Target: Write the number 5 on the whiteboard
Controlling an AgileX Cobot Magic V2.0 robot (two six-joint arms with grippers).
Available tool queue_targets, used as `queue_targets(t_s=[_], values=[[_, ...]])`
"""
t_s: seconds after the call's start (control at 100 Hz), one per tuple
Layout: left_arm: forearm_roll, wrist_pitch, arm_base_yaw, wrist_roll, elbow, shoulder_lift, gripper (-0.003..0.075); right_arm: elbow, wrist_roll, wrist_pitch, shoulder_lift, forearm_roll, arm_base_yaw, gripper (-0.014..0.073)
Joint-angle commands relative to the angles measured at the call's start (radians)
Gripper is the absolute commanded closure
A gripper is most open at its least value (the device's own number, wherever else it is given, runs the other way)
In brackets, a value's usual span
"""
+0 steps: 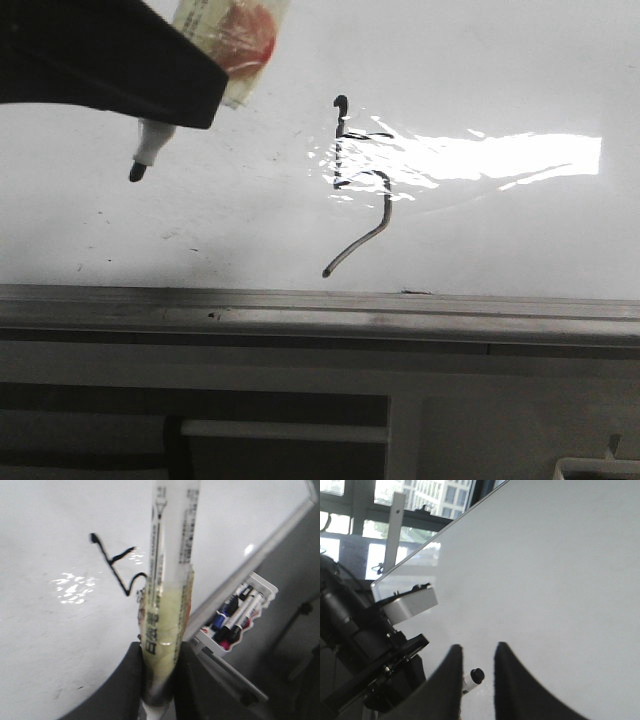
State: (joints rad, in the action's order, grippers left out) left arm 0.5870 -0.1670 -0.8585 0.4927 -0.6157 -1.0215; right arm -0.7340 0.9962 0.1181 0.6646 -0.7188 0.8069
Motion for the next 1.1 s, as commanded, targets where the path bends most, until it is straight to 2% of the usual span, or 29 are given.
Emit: queue_targets(t_s=[0.0,0.35,0.93,1.0,1.09], values=[[0.018,0.113,0.016,-0.056,-0.02,-0.034,0.0741,-0.036,0.009,-0.025,-0.028,-0.027,-0.042,0.0657],[0.232,0.363,0.017,-0.056,-0.02,-0.211,0.0741,-0.036,0.009,0.047,-0.044,-0.031,-0.068,0.0657],[0.293,0.426,0.017,-0.056,-0.02,-0.318,0.0734,-0.036,0.009,0.049,-0.044,-0.034,-0.068,0.0657],[0.297,0.437,0.017,-0.056,-0.02,-0.318,0.0679,-0.036,0.009,0.049,-0.044,-0.034,-0.068,0.0657],[0.318,0.448,0.017,-0.056,-0.02,-0.318,0.0548,-0.036,0.009,0.049,-0.044,-0.034,-0.068,0.0657]])
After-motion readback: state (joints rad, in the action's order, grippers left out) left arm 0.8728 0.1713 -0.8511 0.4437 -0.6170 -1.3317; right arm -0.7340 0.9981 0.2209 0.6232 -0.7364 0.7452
